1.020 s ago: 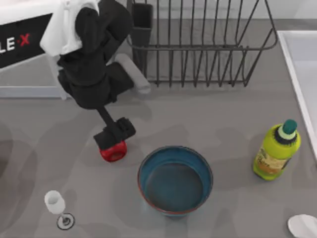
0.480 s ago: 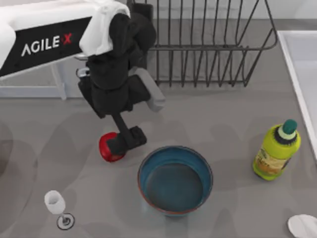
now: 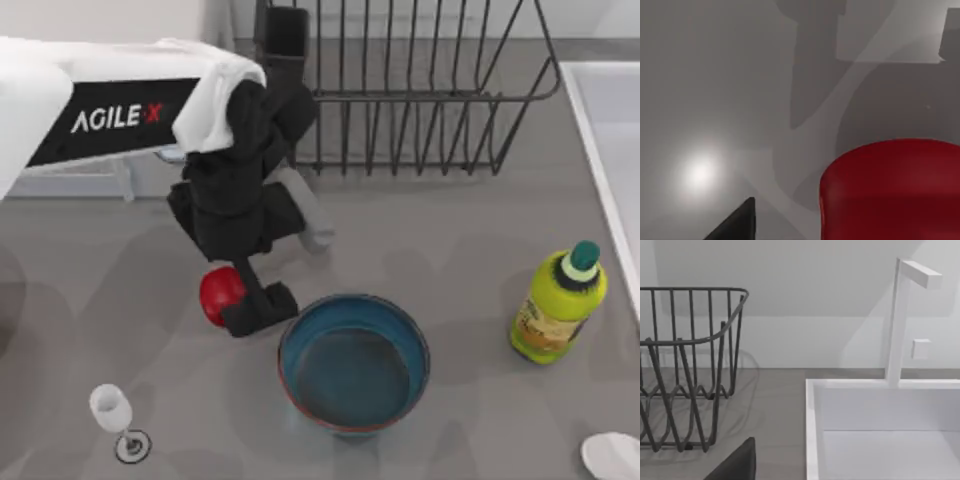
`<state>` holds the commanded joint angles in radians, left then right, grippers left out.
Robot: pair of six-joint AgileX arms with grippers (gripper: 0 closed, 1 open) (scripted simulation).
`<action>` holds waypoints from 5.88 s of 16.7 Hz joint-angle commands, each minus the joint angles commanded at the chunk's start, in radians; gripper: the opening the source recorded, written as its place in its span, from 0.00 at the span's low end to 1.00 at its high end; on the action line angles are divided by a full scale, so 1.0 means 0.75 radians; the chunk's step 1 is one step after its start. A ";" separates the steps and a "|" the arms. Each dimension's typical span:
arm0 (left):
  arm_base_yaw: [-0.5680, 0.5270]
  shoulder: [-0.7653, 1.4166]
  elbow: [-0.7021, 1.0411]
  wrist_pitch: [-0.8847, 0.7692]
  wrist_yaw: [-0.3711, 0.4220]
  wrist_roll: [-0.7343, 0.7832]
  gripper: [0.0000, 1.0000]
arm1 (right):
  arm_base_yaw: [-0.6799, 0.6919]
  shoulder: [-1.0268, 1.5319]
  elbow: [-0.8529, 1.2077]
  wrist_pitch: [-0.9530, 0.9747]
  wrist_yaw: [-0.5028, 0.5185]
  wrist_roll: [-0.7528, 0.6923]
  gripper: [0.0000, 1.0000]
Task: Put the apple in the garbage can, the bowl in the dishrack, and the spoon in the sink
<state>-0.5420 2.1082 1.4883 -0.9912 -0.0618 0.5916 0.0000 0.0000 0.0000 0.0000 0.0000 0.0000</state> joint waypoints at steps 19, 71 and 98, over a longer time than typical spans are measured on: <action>0.005 0.042 -0.081 0.110 0.000 0.006 0.10 | 0.000 0.000 0.000 0.000 0.000 0.000 1.00; 1.045 -0.789 -0.281 -0.300 0.039 -2.366 0.00 | 0.000 0.000 0.000 0.000 0.000 0.000 1.00; 1.086 -0.720 -0.568 0.072 0.039 -2.380 0.53 | 0.000 0.000 0.000 0.000 0.000 0.000 1.00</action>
<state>0.2727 1.5683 1.0621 -0.9369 -0.0329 -1.1936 0.0000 0.0000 0.0000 0.0000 0.0000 0.0000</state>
